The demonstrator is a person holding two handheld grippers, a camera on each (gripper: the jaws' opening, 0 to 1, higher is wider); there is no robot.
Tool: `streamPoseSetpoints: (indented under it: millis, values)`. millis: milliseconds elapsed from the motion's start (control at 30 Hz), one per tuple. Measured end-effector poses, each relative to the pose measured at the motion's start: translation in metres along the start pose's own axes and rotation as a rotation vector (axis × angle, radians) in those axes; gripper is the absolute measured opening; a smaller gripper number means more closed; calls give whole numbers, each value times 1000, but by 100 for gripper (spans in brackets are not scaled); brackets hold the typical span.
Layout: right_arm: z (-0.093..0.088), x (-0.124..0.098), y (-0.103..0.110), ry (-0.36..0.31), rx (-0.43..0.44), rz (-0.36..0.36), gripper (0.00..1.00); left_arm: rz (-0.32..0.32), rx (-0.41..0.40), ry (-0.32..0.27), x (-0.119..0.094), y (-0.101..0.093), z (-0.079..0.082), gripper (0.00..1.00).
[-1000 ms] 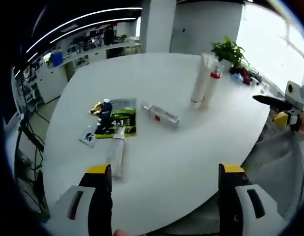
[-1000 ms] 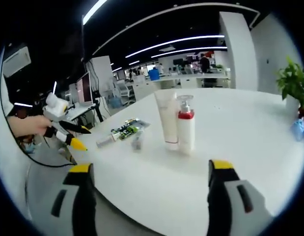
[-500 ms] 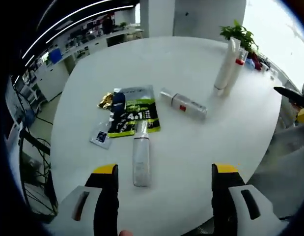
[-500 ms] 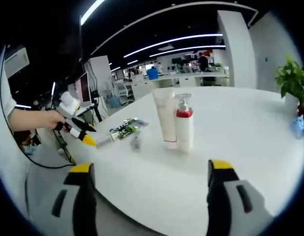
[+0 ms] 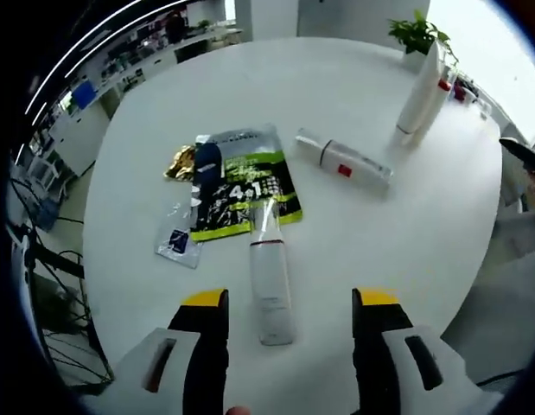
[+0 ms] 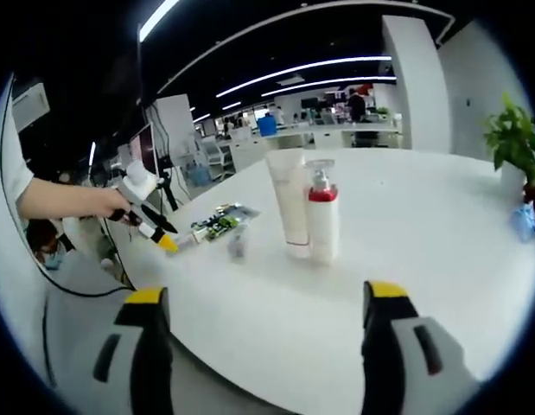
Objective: Arrange the skincare products in the storage area until every visible bottle or jar stands upright without overlapping.
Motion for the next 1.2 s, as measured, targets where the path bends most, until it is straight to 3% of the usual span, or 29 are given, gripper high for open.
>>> streamPoseSetpoints:
  millis: [100, 200, 533, 867, 1200]
  values:
    - [0, 0, 1, -3, -6, -1, 92, -8, 21, 29, 6, 4, -1, 40]
    - [1, 0, 0, -5, -6, -3, 92, -21, 31, 65, 11, 6, -3, 40]
    - [2, -1, -3, -16, 7, -14, 91, -37, 44, 132, 23, 15, 2, 26]
    - [3, -2, -5, -24, 17, -20, 91, -63, 32, 182, 34, 15, 0, 19]
    - [2, -1, -7, -19, 13, -22, 91, -56, 7, 179, 33, 17, 0, 17]
Point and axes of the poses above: the point that each gripper's makers call its tool centre point, and the gripper's own axes: x roughly forward along the fingers, y roughly to its left, z roughly out of its top, the point moved 2 cm from there along -x, roughly backward along the fingers, and after that the axes turned 14 degrees about x, right-handed, at the moved point
